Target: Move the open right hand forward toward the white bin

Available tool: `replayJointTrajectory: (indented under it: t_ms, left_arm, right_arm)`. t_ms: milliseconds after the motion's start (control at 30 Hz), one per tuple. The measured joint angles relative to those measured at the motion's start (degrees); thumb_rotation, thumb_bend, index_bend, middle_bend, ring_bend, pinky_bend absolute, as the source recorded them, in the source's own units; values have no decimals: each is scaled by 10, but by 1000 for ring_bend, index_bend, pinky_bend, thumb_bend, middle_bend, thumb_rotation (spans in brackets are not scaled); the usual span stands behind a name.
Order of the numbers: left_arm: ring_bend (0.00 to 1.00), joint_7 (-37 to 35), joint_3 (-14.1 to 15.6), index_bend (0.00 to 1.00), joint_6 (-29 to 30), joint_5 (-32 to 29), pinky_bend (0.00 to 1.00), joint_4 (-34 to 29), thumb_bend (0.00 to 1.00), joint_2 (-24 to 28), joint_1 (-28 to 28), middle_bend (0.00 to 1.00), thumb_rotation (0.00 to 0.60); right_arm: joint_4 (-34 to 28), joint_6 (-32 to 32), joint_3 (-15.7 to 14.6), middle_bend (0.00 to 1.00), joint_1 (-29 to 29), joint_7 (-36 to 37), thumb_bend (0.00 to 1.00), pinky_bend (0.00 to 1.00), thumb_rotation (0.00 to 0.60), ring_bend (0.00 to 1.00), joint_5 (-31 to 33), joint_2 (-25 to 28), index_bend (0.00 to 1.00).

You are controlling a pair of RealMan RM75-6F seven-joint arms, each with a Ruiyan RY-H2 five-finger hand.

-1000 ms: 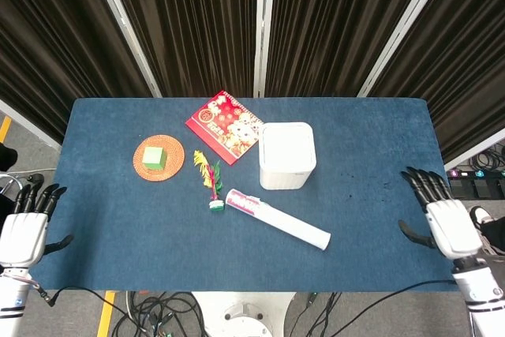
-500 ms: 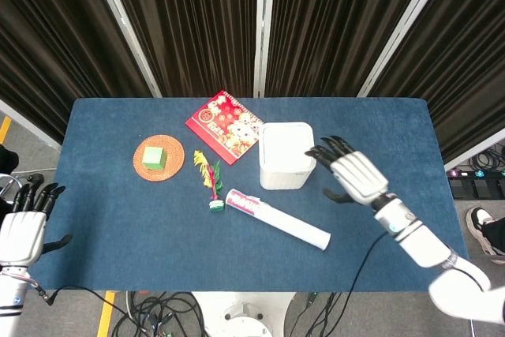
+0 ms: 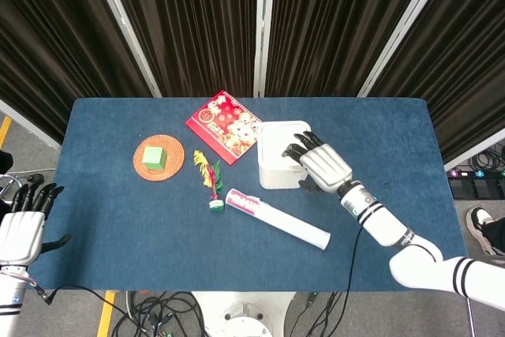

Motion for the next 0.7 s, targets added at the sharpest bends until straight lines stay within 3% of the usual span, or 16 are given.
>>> replayJointTrajectory:
  t_ms: [333, 567, 700]
  left_arm:
    - [22, -10, 1, 146, 9, 2, 20, 9, 0, -2, 6, 113, 600]
    - [22, -15, 1, 146, 18, 7, 20, 11, 0, -1, 9, 113, 600]
    - [23, -15, 2, 146, 20, 10, 20, 9, 0, 0, 9, 113, 600]
  right_arm:
    - [-26, 50, -9, 220, -5, -19, 223, 0, 600, 0, 9, 6, 233]
    - [-66, 171, -1, 166, -66, 14, 223, 0, 600, 0, -28, 56, 156]
    - [-88, 233, -14, 122, -124, 32, 224, 0, 600, 0, -50, 96, 109]
